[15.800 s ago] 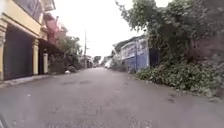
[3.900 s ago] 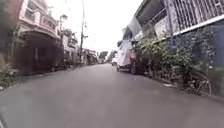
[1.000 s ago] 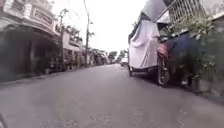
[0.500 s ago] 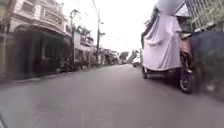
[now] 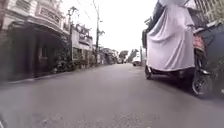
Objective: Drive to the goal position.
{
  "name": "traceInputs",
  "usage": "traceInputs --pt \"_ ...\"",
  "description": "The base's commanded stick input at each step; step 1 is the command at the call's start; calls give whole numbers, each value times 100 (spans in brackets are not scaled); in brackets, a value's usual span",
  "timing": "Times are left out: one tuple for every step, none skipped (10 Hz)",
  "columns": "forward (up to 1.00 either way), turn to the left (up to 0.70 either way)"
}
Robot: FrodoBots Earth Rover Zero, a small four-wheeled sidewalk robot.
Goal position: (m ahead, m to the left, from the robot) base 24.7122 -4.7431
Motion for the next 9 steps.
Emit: traceInputs --pt "70 0" --pt "70 0" --pt "70 0" --pt "70 0" --pt "70 0" --pt "70 0" --pt "70 0" --pt "70 0" --pt "70 0"
